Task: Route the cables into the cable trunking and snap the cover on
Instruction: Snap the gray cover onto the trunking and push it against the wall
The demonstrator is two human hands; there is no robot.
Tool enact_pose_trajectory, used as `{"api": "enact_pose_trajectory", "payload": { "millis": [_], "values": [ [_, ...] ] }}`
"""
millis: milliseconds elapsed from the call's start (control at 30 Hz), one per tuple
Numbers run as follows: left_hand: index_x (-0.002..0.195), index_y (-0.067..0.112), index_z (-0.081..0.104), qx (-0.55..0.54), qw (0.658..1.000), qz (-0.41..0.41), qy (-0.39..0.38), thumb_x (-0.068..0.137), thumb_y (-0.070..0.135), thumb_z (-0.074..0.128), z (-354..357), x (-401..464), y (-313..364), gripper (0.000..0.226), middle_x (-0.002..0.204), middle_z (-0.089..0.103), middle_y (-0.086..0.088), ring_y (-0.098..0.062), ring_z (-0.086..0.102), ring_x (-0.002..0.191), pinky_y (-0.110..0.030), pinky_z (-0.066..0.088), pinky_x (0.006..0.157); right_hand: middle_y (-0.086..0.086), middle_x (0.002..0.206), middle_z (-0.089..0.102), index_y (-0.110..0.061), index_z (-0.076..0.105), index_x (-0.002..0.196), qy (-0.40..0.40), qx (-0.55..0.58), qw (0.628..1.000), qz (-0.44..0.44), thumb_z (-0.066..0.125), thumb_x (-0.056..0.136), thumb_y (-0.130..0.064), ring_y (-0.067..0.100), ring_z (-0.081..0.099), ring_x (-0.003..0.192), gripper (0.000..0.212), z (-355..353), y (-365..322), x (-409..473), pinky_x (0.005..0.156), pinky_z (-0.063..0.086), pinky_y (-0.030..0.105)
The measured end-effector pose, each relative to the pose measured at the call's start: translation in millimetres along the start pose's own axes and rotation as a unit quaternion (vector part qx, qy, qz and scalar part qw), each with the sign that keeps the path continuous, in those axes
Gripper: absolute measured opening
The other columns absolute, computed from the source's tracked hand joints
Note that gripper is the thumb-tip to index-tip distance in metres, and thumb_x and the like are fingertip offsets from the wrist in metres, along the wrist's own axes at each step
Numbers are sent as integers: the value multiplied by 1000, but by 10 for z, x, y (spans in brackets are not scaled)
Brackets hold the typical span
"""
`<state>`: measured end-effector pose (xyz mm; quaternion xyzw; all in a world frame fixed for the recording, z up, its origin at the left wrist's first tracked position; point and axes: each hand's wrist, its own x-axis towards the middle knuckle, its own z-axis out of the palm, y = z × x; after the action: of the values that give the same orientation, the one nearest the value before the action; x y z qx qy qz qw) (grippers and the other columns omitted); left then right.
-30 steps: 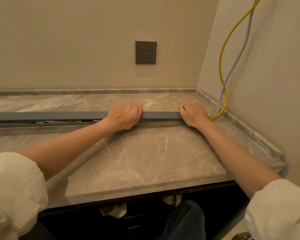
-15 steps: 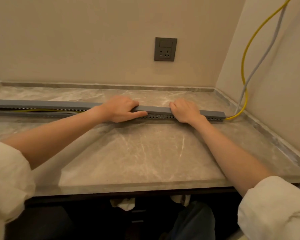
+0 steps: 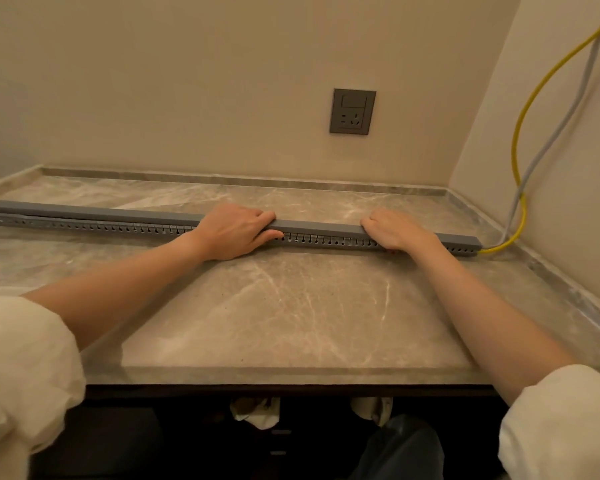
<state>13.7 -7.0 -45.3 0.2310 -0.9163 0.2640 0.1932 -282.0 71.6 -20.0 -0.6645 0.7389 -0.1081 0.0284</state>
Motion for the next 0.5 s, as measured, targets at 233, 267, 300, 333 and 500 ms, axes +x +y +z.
{"api": "enact_pose_trajectory", "payload": {
  "millis": [233,267,300,333,500],
  "values": [
    [81,14,50,-3,999,-2,33,95,55,20,-28,64,106,52,66,62,-2,-22,52,45,-25,21,40,4,62,43,-14,37,57,-42,-11,999,-22,26,94,-27,23,41,63,40,65,-505,148,60,30,33],
    [81,14,50,-6,999,-4,31,94,55,21,-36,74,116,52,66,62,-2,-22,51,45,-25,19,39,5,65,45,-13,39,60,-53,-8,998,-22,26,94,-28,24,43,68,40,67,-557,170,65,32,33],
    [80,14,51,-7,1000,-4,29,94,55,22,-44,88,123,52,66,63,-2,-22,50,44,-25,16,39,6,69,48,-12,40,62,-64,3,997,-30,26,94,-27,25,45,71,38,76,-613,194,67,33,34],
    [80,13,51,-5,1000,-1,28,94,55,22,-49,107,125,53,66,63,-2,-22,49,44,-24,14,38,8,72,49,-12,42,65,-74,15,996,-42,27,94,-26,25,45,73,36,87,-680,218,67,33,34],
    [79,11,51,9,1000,3,18,95,52,26,-38,168,118,51,65,61,-5,-24,46,44,-27,21,42,7,69,44,-10,43,69,-119,22,991,-55,25,96,-18,19,38,61,33,146,-1025,335,54,28,33]
  ]
}}
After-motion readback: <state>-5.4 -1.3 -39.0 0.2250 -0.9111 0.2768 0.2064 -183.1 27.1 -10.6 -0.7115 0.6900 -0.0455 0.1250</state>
